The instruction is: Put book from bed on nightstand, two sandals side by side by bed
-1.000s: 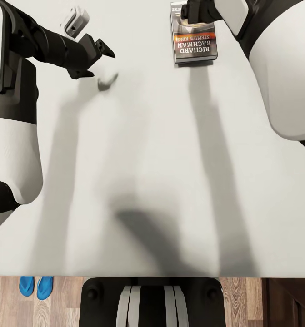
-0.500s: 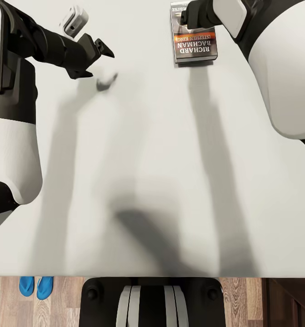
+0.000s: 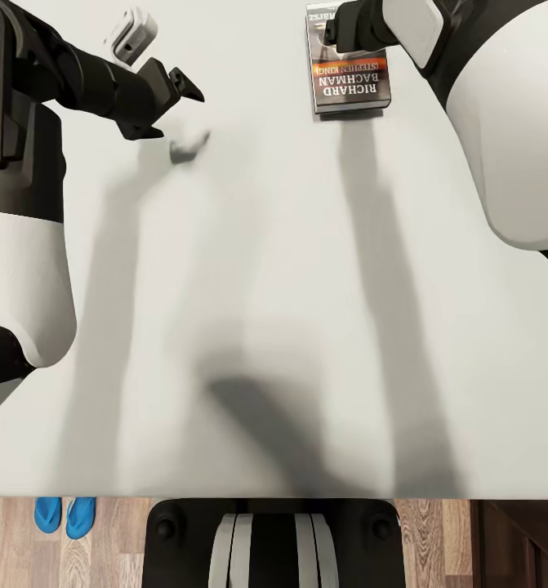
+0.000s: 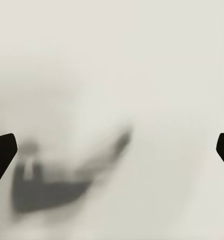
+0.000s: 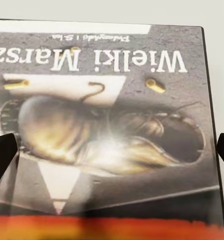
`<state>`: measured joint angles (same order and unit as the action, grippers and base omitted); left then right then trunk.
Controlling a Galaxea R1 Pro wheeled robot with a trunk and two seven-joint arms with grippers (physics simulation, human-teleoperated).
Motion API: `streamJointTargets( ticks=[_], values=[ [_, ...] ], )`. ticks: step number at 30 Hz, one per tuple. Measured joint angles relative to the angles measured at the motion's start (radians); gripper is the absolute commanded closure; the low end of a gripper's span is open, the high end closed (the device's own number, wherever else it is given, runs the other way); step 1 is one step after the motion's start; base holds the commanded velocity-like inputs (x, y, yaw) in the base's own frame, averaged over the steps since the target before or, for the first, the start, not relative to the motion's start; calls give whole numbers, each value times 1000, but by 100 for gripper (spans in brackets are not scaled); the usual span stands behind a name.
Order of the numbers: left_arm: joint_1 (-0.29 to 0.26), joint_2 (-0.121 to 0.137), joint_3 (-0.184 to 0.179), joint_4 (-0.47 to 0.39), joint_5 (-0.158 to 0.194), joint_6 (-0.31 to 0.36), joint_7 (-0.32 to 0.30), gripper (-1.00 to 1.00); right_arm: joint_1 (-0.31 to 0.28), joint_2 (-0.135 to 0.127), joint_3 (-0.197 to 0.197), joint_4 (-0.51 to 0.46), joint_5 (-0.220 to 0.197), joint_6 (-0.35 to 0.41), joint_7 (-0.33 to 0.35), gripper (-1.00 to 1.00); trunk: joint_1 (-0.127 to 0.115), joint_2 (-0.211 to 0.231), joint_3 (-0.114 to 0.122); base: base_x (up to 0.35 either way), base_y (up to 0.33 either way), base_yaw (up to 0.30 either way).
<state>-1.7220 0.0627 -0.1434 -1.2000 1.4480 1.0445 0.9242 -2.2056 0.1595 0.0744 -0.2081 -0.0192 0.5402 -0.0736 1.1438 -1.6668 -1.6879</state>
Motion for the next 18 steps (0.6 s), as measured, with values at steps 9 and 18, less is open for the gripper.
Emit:
streamJointTargets(
  ticks=[9, 18],
  values=[
    [0, -1, 0, -3, 0, 0, 0, -100, 1, 0, 0, 1, 0, 0, 1, -100, 0, 0, 0, 0, 0, 0],
    [0, 0, 1, -18, 0, 1, 0, -100, 6, 0, -2, -6, 2, 0, 1, -100, 0, 0, 0, 0, 0, 0]
  ],
)
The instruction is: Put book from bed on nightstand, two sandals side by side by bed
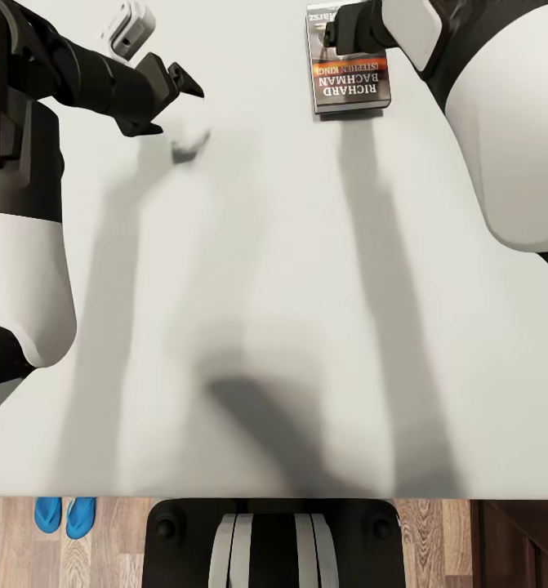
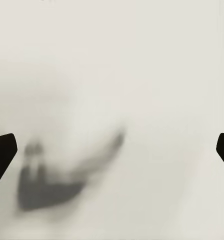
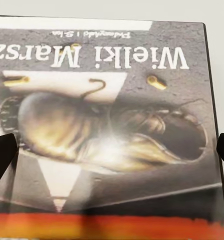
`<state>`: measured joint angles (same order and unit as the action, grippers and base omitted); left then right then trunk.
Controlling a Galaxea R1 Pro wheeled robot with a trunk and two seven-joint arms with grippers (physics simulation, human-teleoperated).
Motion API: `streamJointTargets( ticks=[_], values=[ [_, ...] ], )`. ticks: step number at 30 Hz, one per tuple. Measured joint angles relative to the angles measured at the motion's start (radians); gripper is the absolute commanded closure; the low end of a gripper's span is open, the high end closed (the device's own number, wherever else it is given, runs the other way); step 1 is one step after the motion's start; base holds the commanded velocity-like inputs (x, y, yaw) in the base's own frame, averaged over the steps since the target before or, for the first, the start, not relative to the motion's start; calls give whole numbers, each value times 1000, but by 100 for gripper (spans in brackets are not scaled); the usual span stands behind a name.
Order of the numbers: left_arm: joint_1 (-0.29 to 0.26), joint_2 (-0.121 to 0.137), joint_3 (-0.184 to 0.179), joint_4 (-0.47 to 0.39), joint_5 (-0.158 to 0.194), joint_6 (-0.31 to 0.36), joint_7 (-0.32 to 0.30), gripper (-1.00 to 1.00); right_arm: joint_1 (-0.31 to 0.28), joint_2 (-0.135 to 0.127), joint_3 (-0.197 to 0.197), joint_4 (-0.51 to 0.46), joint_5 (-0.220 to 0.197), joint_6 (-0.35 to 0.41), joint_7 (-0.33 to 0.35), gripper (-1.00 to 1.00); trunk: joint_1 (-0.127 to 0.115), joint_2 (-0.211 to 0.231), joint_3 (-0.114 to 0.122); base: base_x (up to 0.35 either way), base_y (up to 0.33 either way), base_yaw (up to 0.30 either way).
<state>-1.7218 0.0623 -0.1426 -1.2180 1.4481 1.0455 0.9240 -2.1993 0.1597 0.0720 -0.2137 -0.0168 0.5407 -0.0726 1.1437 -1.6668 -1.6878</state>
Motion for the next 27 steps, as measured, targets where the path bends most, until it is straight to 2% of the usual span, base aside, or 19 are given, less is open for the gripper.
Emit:
streamJointTargets(
  ticks=[27],
  values=[
    [0, -3, 1, -41, 0, 0, 0, -100, 12, 0, -1, -24, 2, 9, -1, -100, 0, 0, 0, 0, 0, 0]
  ],
)
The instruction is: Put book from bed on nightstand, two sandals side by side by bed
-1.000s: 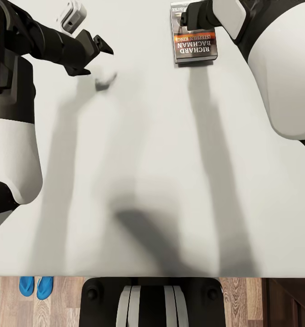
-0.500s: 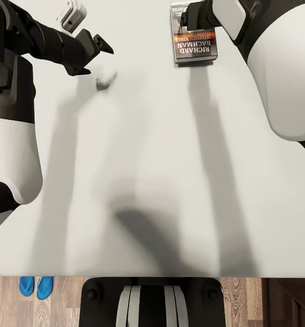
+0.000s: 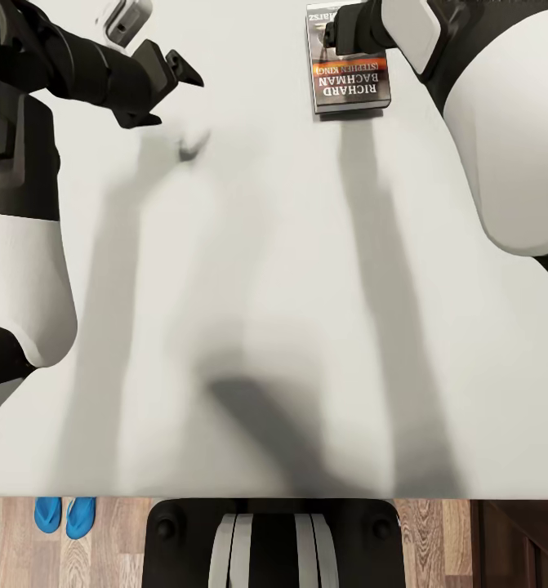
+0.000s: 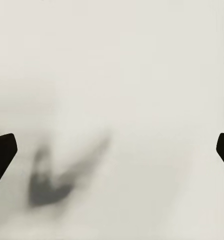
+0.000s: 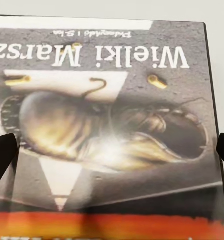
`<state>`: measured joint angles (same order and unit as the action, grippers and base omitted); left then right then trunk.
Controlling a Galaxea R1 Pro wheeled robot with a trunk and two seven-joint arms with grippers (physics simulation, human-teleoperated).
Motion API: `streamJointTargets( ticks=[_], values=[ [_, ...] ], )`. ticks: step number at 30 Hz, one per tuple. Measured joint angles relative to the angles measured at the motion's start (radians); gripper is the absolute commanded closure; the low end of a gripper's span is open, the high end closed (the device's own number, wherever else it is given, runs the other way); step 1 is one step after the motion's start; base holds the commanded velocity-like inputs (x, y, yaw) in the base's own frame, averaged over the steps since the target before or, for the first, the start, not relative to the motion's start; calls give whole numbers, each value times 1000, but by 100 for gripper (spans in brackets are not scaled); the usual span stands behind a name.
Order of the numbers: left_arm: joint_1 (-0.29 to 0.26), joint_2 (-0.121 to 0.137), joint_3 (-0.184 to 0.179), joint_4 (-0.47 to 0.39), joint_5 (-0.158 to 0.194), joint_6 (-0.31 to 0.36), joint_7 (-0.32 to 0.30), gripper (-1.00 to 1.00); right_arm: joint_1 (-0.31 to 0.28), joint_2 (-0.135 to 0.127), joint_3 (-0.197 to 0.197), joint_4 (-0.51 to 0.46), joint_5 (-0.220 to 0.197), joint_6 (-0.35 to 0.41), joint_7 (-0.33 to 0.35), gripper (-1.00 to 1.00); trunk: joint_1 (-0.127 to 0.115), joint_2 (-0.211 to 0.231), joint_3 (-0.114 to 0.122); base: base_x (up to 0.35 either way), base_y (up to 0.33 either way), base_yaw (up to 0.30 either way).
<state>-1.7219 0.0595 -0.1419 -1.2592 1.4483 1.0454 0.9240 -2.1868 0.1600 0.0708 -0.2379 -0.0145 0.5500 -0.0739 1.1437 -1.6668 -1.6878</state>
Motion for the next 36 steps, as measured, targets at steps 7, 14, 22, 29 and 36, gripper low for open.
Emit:
streamJointTargets(
  ticks=[7, 14, 22, 29, 36],
  values=[
    [0, 1, 1, -6, 0, 0, 0, -100, 1, 0, 0, -2, -1, 3, 0, -100, 0, 0, 0, -43, 0, 0],
    [0, 1, 0, -7, 1, 0, 0, -100, 1, 0, 0, -3, 1, 4, 0, -100, 1, 0, 0, -226, 0, 0],
    [1, 1, 0, -8, 0, 0, 0, -100, -1, 0, 0, 5, -1, 5, 0, -100, 0, 0, 0, -168, 0, 0],
    [1, 1, 1, -8, 0, 0, 0, -100, -5, 0, -2, 6, -4, 5, 1, -100, 0, 0, 0, -38, 0, 0],
    [2, 1, 1, -9, 0, 0, 0, -100, -7, 0, -2, 9, -4, 6, 1, -100, 0, 0, 0, -10, 0, 0]
  ],
)
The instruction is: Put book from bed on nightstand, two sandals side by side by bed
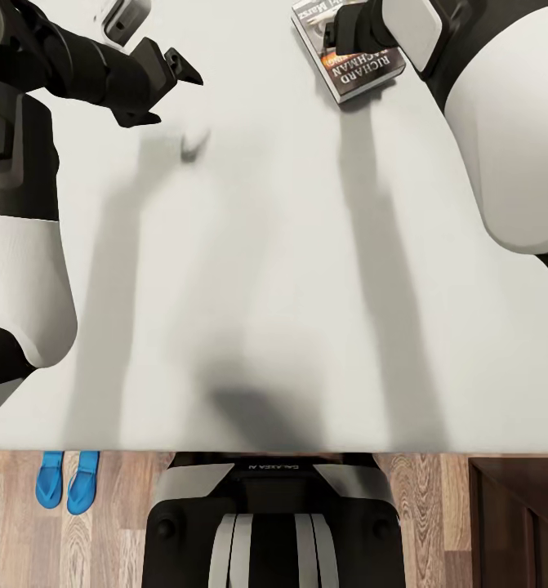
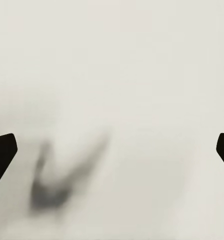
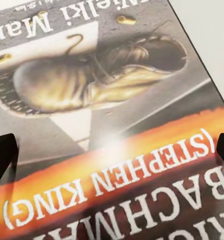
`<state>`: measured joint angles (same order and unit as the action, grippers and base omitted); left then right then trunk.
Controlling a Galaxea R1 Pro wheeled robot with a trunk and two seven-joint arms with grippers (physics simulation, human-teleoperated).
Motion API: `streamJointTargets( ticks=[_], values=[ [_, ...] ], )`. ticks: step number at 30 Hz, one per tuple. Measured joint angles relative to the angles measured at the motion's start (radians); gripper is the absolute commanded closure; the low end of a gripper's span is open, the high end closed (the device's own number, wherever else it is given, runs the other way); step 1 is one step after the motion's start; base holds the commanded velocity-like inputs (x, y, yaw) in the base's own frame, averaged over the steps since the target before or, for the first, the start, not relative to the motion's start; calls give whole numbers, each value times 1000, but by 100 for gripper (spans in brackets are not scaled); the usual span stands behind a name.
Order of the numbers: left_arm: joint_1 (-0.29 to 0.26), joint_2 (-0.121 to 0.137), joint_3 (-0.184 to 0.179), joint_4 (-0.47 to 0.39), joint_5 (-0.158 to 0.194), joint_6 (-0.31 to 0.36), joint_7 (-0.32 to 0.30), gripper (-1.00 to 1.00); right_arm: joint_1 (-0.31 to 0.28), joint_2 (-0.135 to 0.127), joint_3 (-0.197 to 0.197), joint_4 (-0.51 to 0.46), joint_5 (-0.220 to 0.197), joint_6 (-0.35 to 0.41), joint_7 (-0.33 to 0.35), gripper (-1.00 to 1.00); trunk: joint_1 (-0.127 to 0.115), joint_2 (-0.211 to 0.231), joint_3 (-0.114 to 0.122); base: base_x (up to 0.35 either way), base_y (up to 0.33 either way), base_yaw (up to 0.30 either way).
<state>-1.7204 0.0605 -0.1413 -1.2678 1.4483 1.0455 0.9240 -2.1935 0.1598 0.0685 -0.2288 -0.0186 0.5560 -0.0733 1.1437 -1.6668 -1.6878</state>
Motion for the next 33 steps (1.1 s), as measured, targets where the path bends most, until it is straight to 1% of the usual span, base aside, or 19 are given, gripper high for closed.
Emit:
streamJointTargets(
  ticks=[4, 15, 16, 21, 33],
  values=[
    [0, 0, -1, 0, 0, 0, 0, -100, 0, 0, 1, 0, 3, 0, -1, -100, 0, 0, 0, -77, 0, 0],
    [0, -1, -1, -4, 0, 0, 0, -100, 0, 0, 1, 0, 3, 0, -1, -100, 0, 0, 0, -214, 0, 0],
    [0, -1, -1, -4, 0, 0, 0, -100, 0, 0, 7, 6, 3, 0, 0, -100, 0, 0, 0, -95, 0, 0],
    [0, 0, -1, -7, 0, 0, 0, -100, -1, 0, 9, 7, 8, 0, -1, -100, 0, 0, 0, -48, 0, 0],
    [0, 1, 0, -9, 1, 0, 0, -100, -12, -1, 3, 22, 0, 6, 0, -100, 0, 0, 0, 6, 0, 0]
  ],
)
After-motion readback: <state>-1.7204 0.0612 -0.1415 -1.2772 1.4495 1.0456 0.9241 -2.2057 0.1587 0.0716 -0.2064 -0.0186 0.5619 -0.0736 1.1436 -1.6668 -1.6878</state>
